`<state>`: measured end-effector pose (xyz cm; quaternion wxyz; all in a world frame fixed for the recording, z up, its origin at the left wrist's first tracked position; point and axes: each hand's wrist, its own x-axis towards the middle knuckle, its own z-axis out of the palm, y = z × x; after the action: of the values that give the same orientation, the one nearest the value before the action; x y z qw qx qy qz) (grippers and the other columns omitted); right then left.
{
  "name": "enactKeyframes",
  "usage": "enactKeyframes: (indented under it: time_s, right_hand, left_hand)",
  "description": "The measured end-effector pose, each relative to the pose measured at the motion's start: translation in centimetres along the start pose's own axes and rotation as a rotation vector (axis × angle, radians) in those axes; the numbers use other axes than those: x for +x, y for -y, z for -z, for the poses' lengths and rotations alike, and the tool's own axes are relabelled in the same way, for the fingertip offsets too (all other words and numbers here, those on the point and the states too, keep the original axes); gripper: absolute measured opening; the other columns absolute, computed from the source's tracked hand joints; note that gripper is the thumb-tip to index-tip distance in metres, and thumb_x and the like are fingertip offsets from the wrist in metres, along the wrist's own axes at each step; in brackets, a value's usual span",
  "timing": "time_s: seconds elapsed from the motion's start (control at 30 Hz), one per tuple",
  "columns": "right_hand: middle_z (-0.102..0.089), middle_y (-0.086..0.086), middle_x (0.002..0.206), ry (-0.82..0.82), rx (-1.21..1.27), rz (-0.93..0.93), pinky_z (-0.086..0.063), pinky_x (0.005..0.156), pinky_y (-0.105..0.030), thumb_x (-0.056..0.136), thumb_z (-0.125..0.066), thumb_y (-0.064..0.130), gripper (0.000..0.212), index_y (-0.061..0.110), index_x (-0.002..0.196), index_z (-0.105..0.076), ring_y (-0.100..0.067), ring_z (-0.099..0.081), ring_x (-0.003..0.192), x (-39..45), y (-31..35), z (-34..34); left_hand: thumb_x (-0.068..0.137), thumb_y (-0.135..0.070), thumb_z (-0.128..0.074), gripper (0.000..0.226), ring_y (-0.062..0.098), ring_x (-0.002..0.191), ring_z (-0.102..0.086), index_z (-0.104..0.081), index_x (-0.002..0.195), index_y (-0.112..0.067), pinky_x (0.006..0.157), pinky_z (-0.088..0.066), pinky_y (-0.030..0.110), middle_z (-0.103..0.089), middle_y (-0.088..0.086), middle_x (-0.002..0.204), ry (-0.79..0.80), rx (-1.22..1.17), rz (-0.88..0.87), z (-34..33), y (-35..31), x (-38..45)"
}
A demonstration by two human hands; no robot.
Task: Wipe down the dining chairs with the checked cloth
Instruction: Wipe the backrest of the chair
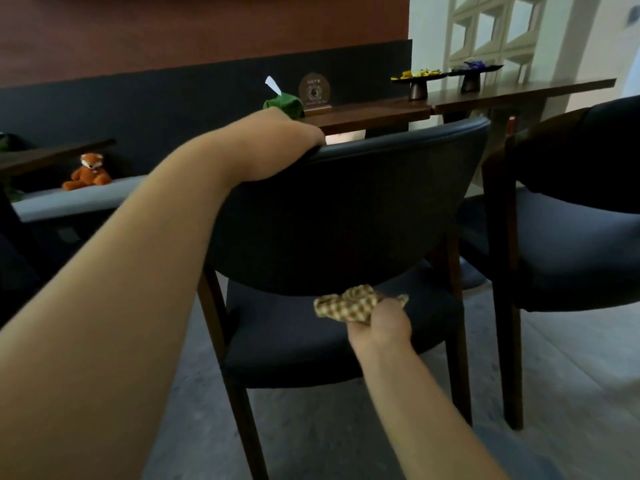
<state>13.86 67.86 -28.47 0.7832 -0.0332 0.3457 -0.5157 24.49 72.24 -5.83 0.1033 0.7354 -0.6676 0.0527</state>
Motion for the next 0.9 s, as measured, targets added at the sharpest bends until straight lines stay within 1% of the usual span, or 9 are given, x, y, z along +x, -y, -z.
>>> enactKeyframes:
  time_s: [0.13,0.23,0.4,0.47,0.53,0.6,0.67,0.77,0.9]
  right_hand:
    - [-0.046,-0.018,0.142,-0.026,0.031,-0.168,-0.033,0.111,-0.046,0.106,-0.025,0.016,0.040,0.005,0.141,-0.039,-0.034,-0.045,0.128,0.7,-3.3,-0.8]
    - [-0.048,-0.025,0.135,0.137,0.022,-0.392,-0.031,0.110,-0.051,0.106,-0.020,0.030,0.048,0.002,0.138,-0.042,-0.037,-0.047,0.124,-1.0,-7.9,-2.8]
    - [-0.059,-0.037,0.097,0.251,0.041,-0.455,-0.051,0.084,-0.049,0.095,-0.023,-0.005,0.034,-0.016,0.101,-0.054,-0.045,-0.061,0.087,-2.1,-9.4,-5.9]
    - [-0.062,-0.038,0.093,0.263,0.024,-0.445,-0.052,0.080,-0.048,0.098,-0.029,0.001,0.033,-0.020,0.110,-0.052,-0.045,-0.064,0.087,-2.4,-7.8,-4.4]
    - [-0.062,-0.036,0.108,0.247,0.084,-0.390,-0.052,0.087,-0.050,0.102,-0.033,0.012,0.037,-0.010,0.129,-0.047,-0.043,-0.064,0.099,-2.4,-6.4,-2.0]
    - [-0.055,-0.027,0.127,0.196,0.081,-0.301,-0.042,0.104,-0.049,0.103,-0.034,0.012,0.038,0.003,0.138,-0.042,-0.037,-0.057,0.115,-1.6,-5.3,-0.1]
    - [-0.052,-0.022,0.133,0.143,-0.067,-0.258,-0.038,0.109,-0.045,0.102,-0.035,0.007,0.037,0.002,0.138,-0.043,-0.032,-0.053,0.121,-1.3,-4.6,1.0]
    - [-0.055,-0.019,0.130,0.115,-0.331,-0.276,-0.041,0.105,-0.042,0.100,-0.041,0.007,0.037,0.003,0.137,-0.045,-0.031,-0.054,0.119,-0.6,-5.7,2.0]
    - [-0.065,-0.010,0.104,0.215,-0.662,-0.072,-0.048,0.075,-0.035,0.094,-0.050,0.025,0.024,0.012,0.109,-0.064,-0.021,-0.062,0.088,0.5,-8.4,2.0]
  left_hand:
    - [0.100,-0.024,-0.040,0.014,0.005,0.069,-0.039,-0.053,0.100,-0.023,0.061,-0.031,0.021,-0.040,-0.008,0.081,0.018,0.055,-0.016,0.1,0.1,-0.1]
    - [0.101,-0.024,-0.038,0.018,0.005,0.072,-0.039,-0.054,0.110,-0.023,0.064,-0.031,0.023,-0.039,-0.009,0.083,0.036,0.078,-0.052,0.3,0.2,-0.3]
    - [0.102,-0.022,-0.039,0.029,0.008,0.072,-0.039,-0.054,0.125,-0.014,0.077,-0.031,0.028,-0.039,0.000,0.095,-0.072,0.044,-0.019,0.1,0.5,-0.9]
    - [0.100,-0.024,-0.047,0.028,0.010,0.070,-0.046,-0.062,0.116,-0.008,0.068,-0.037,0.023,-0.048,0.000,0.087,-0.194,-0.115,0.001,-0.2,0.7,-0.9]
    - [0.096,-0.027,-0.053,0.026,0.003,0.056,-0.052,-0.072,0.096,-0.009,0.055,-0.045,0.018,-0.060,-0.006,0.070,-0.370,-0.382,0.010,-1.0,1.4,-1.6]
    - [0.097,-0.028,-0.050,0.027,0.004,0.059,-0.058,-0.070,0.084,-0.016,0.058,-0.050,0.021,-0.066,-0.006,0.072,-0.644,-0.394,-0.066,-2.6,3.0,-3.1]
    - [0.099,-0.029,-0.042,0.031,0.004,0.071,-0.060,-0.068,0.093,-0.013,0.070,-0.051,0.029,-0.066,-0.006,0.082,-0.845,-0.337,-0.066,-5.5,5.3,-4.9]
    - [0.100,-0.018,-0.042,0.035,0.002,0.124,-0.049,-0.054,0.132,-0.013,0.107,-0.040,0.029,-0.054,-0.007,0.134,-1.054,-0.508,0.112,-11.3,8.0,-8.4]
    - [0.098,-0.007,-0.046,0.052,-0.008,0.127,-0.043,-0.039,0.145,-0.028,0.102,-0.041,0.016,-0.043,-0.014,0.144,-0.984,-0.881,0.536,-20.1,9.0,-12.8]
